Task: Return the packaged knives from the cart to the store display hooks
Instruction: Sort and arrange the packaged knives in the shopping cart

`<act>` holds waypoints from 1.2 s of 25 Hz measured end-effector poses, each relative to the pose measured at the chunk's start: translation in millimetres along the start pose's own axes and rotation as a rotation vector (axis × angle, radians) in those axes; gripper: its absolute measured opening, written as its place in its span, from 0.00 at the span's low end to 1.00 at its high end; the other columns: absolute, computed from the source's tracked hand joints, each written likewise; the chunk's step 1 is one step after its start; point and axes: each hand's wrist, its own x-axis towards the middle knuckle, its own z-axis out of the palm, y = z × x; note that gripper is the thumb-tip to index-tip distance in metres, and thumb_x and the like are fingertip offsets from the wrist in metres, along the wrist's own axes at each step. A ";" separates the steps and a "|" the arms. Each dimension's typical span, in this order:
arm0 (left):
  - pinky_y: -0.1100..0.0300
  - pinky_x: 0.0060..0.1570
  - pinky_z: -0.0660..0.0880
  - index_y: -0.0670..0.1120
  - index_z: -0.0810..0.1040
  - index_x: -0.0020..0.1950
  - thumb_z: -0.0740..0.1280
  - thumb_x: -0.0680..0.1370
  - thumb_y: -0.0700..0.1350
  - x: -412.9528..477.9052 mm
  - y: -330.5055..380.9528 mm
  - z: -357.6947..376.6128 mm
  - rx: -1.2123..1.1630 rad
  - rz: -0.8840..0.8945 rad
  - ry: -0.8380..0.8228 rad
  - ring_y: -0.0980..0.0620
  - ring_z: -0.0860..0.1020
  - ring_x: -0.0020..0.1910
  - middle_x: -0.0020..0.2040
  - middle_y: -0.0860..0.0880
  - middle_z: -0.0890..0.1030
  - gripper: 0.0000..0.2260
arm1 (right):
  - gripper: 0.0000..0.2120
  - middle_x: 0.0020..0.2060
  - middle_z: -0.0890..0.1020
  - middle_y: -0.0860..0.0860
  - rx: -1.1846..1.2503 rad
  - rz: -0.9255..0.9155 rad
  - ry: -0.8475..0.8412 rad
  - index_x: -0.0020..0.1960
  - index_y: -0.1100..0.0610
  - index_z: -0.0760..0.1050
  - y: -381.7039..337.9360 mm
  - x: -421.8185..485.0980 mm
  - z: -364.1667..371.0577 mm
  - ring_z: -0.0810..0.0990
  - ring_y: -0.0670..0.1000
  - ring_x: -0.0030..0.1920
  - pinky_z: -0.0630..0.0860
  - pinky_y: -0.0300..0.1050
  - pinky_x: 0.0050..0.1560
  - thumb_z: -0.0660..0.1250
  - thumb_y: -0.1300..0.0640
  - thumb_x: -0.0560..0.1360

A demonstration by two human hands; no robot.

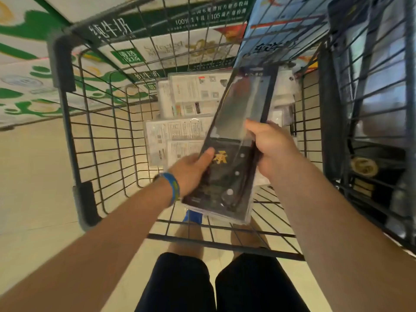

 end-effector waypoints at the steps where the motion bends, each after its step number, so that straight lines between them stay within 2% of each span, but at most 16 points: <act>1: 0.59 0.54 0.71 0.53 0.79 0.64 0.52 0.79 0.68 -1.5 -3.8 11.0 0.079 -0.001 -0.002 0.50 0.79 0.54 0.59 0.50 0.81 0.27 | 0.04 0.48 0.86 0.56 -0.053 -0.027 0.038 0.51 0.56 0.80 1.2 1.2 -2.2 0.86 0.59 0.50 0.83 0.61 0.56 0.72 0.57 0.78; 3: 0.57 0.57 0.69 0.56 0.78 0.64 0.48 0.79 0.70 -4.7 -4.5 10.6 0.059 -0.003 0.061 0.50 0.77 0.55 0.60 0.51 0.80 0.29 | 0.06 0.47 0.86 0.55 -0.100 -0.041 0.075 0.47 0.53 0.79 1.2 -2.1 -5.5 0.86 0.59 0.48 0.83 0.62 0.54 0.73 0.52 0.78; 5: 0.58 0.52 0.74 0.56 0.81 0.54 0.51 0.79 0.69 -6.8 2.1 -4.3 -0.111 0.044 0.178 0.52 0.80 0.51 0.50 0.56 0.84 0.25 | 0.11 0.47 0.87 0.55 -0.058 0.023 0.071 0.50 0.53 0.80 -2.4 -9.4 -5.0 0.87 0.58 0.46 0.85 0.59 0.49 0.73 0.45 0.77; 7: 0.67 0.38 0.75 0.54 0.80 0.46 0.53 0.82 0.65 -4.0 12.9 -19.5 -0.258 0.079 0.269 0.58 0.82 0.40 0.36 0.60 0.84 0.21 | 0.20 0.43 0.88 0.55 0.087 0.181 -0.017 0.56 0.58 0.80 -11.2 -21.7 -4.0 0.88 0.56 0.40 0.85 0.51 0.35 0.71 0.41 0.78; 9: 0.64 0.37 0.76 0.51 0.80 0.47 0.50 0.82 0.64 0.8 25.1 -31.2 -0.396 0.083 0.256 0.59 0.82 0.32 0.34 0.57 0.85 0.24 | 0.27 0.34 0.85 0.51 0.167 0.274 -0.157 0.64 0.66 0.77 -21.2 -32.6 -7.7 0.84 0.47 0.29 0.76 0.41 0.19 0.66 0.42 0.81; 10: 0.60 0.38 0.76 0.50 0.80 0.48 0.49 0.82 0.65 1.8 29.9 -37.1 -0.482 0.067 0.227 0.56 0.82 0.32 0.37 0.54 0.86 0.26 | 0.28 0.26 0.83 0.50 0.144 0.270 -0.188 0.63 0.67 0.76 -23.4 -33.6 -11.5 0.81 0.45 0.22 0.71 0.37 0.15 0.65 0.41 0.82; 12: 0.61 0.35 0.75 0.48 0.80 0.50 0.48 0.81 0.67 -2.3 37.5 -50.9 -0.629 0.019 0.186 0.52 0.83 0.34 0.42 0.49 0.86 0.29 | 0.20 0.22 0.80 0.49 0.049 0.186 -0.205 0.45 0.58 0.76 -25.1 -38.0 -12.5 0.76 0.43 0.16 0.65 0.33 0.13 0.61 0.42 0.83; 14: 0.62 0.33 0.77 0.47 0.80 0.53 0.50 0.79 0.69 -8.2 40.5 -61.5 -0.667 0.010 0.159 0.51 0.83 0.35 0.44 0.48 0.87 0.30 | 0.21 0.28 0.81 0.48 -0.011 0.162 -0.244 0.37 0.49 0.76 -19.4 -45.2 -10.9 0.75 0.40 0.16 0.67 0.31 0.15 0.59 0.40 0.83; 16: 0.60 0.36 0.78 0.47 0.80 0.55 0.53 0.78 0.70 -17.2 45.5 -69.0 -0.638 0.004 0.130 0.52 0.84 0.37 0.46 0.49 0.87 0.30 | 0.30 0.29 0.81 0.46 0.076 0.290 -0.320 0.30 0.50 0.81 -8.3 -56.4 -5.7 0.77 0.41 0.20 0.71 0.33 0.20 0.57 0.34 0.81; 19: 0.57 0.40 0.78 0.48 0.79 0.55 0.53 0.78 0.70 -38.0 57.9 -77.2 -0.580 -0.008 0.077 0.52 0.85 0.40 0.46 0.50 0.87 0.29 | 0.23 0.40 0.76 0.35 -0.007 0.227 -0.395 0.44 0.43 0.82 15.1 -64.9 -10.1 0.73 0.33 0.33 0.69 0.29 0.35 0.53 0.35 0.83; 21: 0.56 0.41 0.79 0.48 0.80 0.56 0.54 0.76 0.72 -54.6 67.1 -85.1 -0.579 0.014 0.068 0.50 0.85 0.44 0.46 0.50 0.87 0.31 | 0.23 0.45 0.80 0.36 -0.128 0.161 -0.480 0.57 0.43 0.85 21.5 -87.7 -8.7 0.79 0.35 0.40 0.71 0.29 0.45 0.64 0.28 0.74; 23: 0.48 0.50 0.80 0.46 0.81 0.61 0.56 0.74 0.73 -75.8 75.8 -99.4 -0.649 0.093 0.052 0.44 0.84 0.53 0.53 0.45 0.85 0.35 | 0.25 0.49 0.88 0.46 -0.126 0.145 -0.519 0.52 0.45 0.88 15.6 -113.1 2.4 0.88 0.46 0.47 0.83 0.43 0.49 0.74 0.29 0.66; 25: 0.43 0.55 0.79 0.43 0.81 0.63 0.61 0.75 0.69 -99.0 83.3 -119.3 -0.810 0.181 0.029 0.40 0.82 0.57 0.58 0.41 0.83 0.33 | 0.20 0.53 0.88 0.48 -0.069 0.106 -0.571 0.49 0.47 0.89 -0.2 -125.4 19.2 0.86 0.46 0.54 0.81 0.42 0.57 0.78 0.34 0.66; 26: 0.42 0.53 0.80 0.41 0.82 0.61 0.63 0.77 0.65 -109.5 87.5 -129.5 -0.861 0.199 0.057 0.41 0.83 0.55 0.56 0.41 0.84 0.29 | 0.20 0.53 0.88 0.47 -0.068 0.083 -0.580 0.49 0.48 0.89 -10.9 -129.3 28.1 0.86 0.45 0.55 0.80 0.41 0.60 0.80 0.35 0.65; 28: 0.39 0.49 0.81 0.40 0.83 0.53 0.65 0.78 0.56 -129.7 96.2 -148.9 -0.777 0.212 0.326 0.44 0.84 0.45 0.46 0.43 0.84 0.19 | 0.25 0.52 0.88 0.48 -0.160 0.007 -0.569 0.48 0.47 0.89 -28.9 -138.0 43.2 0.86 0.48 0.55 0.79 0.47 0.63 0.82 0.33 0.59; 30: 0.35 0.46 0.80 0.43 0.78 0.43 0.66 0.75 0.55 -148.3 101.2 -161.5 -0.599 0.236 0.590 0.45 0.80 0.39 0.40 0.43 0.78 0.15 | 0.30 0.48 0.89 0.47 -0.299 -0.094 -0.515 0.48 0.49 0.88 -41.7 -146.1 53.3 0.88 0.49 0.50 0.82 0.48 0.55 0.78 0.28 0.57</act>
